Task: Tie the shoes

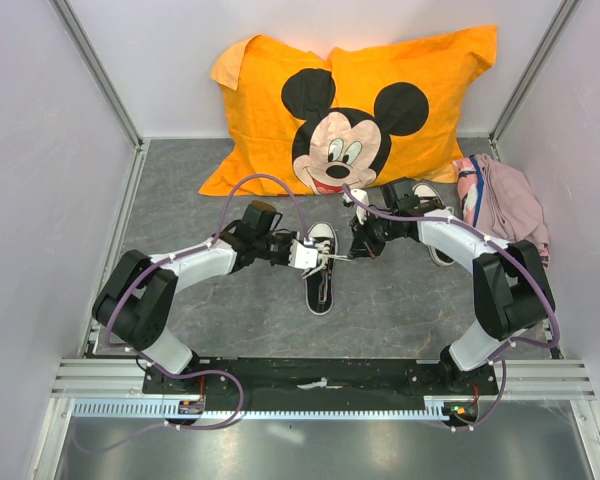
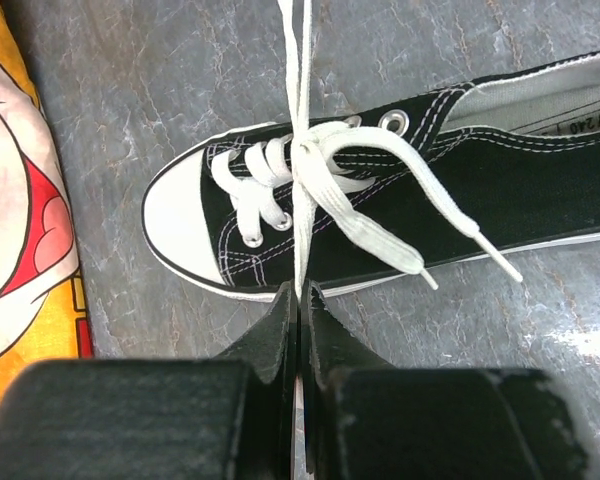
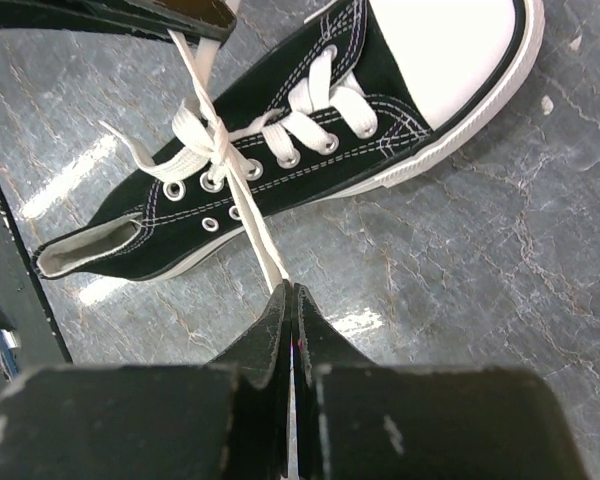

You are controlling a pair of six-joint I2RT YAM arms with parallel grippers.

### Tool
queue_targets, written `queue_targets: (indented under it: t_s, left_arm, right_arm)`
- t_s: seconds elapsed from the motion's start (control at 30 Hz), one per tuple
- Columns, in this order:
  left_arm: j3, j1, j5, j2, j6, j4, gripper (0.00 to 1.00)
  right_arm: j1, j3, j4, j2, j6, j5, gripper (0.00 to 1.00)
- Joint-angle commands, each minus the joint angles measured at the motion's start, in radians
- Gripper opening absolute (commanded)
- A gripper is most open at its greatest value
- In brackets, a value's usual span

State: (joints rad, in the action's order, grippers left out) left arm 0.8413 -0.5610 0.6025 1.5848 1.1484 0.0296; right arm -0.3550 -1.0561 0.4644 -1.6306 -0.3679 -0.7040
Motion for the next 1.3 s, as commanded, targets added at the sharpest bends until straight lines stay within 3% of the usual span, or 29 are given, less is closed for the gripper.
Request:
queue_targets:
  t_s: [0.0,0.77,1.03,1.17,1.27]
  left_arm:
    - [-0.011,0.026,-0.041,-0.040,0.002,0.023,0.02]
    - [-0.044,0.026,-0.076,-0.036,0.033,0.066,0.02]
    - [-0.002,-0.007,-0.057,-0.039,-0.005,0.082,0.04]
    - [-0.001,-0.027,-0.047,-0.049,-0.015,0.081,0.08]
    - [-0.007,-0.036,-0.041,-0.054,-0.012,0.069,0.07]
  right_arm:
    - [0.027,0.028,0.029,0.037,-0.040,0.086,0.00]
    - [0.030,0.067,-0.003,0.034,-0.017,0.172,0.00]
    - [0.027,0.018,-0.029,0.035,0.049,0.046,0.00]
    - [0.024,-0.007,-0.030,0.041,0.057,-0.044,0.44]
    - [0.011,-0.039,-0.036,0.029,0.050,-0.064,0.51]
